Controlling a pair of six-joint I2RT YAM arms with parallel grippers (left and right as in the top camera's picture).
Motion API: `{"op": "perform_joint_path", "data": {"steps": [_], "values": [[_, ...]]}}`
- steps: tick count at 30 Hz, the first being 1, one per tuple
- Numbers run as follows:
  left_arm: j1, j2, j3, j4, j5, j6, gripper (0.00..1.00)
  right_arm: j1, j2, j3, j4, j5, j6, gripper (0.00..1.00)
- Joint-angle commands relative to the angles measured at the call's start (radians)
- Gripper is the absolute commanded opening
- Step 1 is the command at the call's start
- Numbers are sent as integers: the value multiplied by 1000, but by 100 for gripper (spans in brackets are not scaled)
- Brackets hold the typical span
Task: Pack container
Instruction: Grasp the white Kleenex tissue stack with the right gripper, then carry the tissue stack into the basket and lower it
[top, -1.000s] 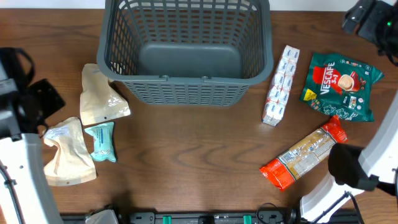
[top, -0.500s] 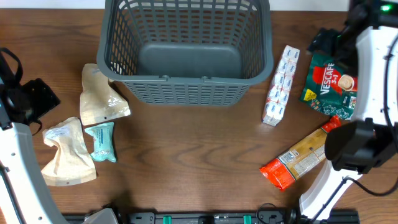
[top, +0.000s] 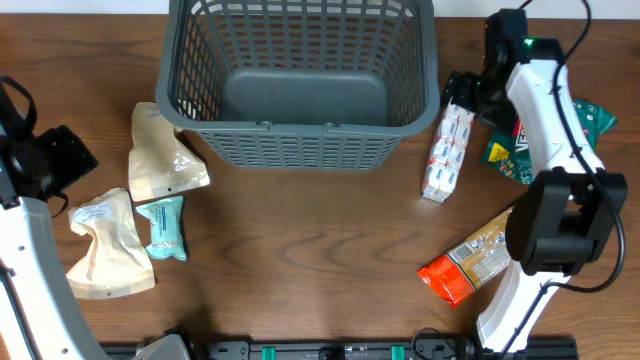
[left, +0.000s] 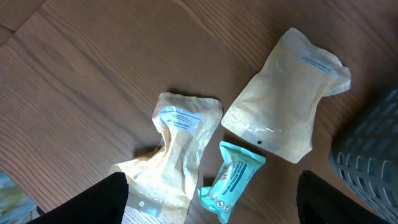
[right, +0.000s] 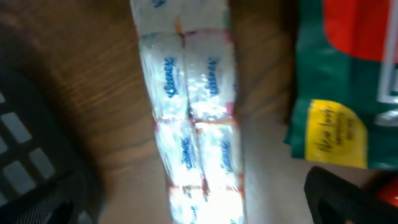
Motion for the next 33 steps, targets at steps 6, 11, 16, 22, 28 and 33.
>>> {"op": "perform_joint_path", "data": {"steps": [6, 11, 16, 22, 28, 33], "values": [[3, 3, 18, -3, 6, 7, 76, 7, -3, -165, 146, 3, 22, 99], [3, 3, 18, -3, 6, 7, 76, 7, -3, -246, 230, 3, 21, 99], [3, 3, 18, -3, 6, 7, 77, 7, -3, -332, 307, 3, 21, 97], [3, 3, 18, -3, 6, 7, 77, 7, -3, -358, 328, 3, 21, 68], [3, 3, 18, -3, 6, 7, 77, 7, -3, -357, 327, -2, 21, 1], [3, 3, 18, -3, 6, 7, 77, 6, -6, -324, 307, -11, 10, 1]]}}
